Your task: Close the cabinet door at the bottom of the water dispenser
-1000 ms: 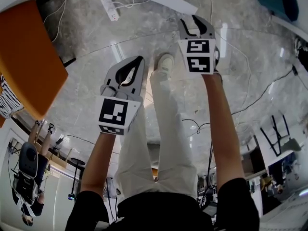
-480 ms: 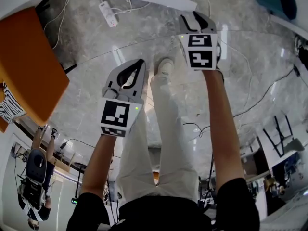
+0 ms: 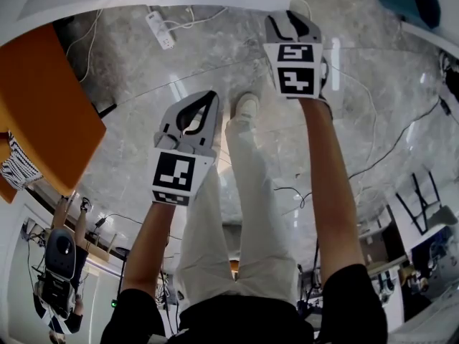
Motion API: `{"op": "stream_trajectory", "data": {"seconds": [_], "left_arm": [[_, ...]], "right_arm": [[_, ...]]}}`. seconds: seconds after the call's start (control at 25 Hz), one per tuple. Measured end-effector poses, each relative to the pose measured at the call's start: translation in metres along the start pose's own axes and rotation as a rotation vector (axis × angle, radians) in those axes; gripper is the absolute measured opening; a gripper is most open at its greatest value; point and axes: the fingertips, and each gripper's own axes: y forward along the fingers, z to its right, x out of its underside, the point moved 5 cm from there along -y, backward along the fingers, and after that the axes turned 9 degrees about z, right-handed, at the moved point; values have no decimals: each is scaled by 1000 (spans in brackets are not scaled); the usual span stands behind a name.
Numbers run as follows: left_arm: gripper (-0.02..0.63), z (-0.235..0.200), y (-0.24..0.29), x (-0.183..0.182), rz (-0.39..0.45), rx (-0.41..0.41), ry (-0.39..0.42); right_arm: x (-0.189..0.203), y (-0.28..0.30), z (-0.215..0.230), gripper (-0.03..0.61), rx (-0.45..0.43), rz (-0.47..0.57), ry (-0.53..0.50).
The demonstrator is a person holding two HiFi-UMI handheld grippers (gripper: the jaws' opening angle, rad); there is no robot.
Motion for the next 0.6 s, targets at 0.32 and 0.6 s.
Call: {"op": "stream_trajectory", "data": {"seconds": [0.32, 0.6], "left_arm": [[11, -4, 13, -8, 12, 1, 20], [11, -3, 22, -6, 8, 5, 25]], "right_arm": [[-17, 16, 15, 170, 31, 52, 36], [-31, 28, 25, 170, 33, 87, 44]]}}
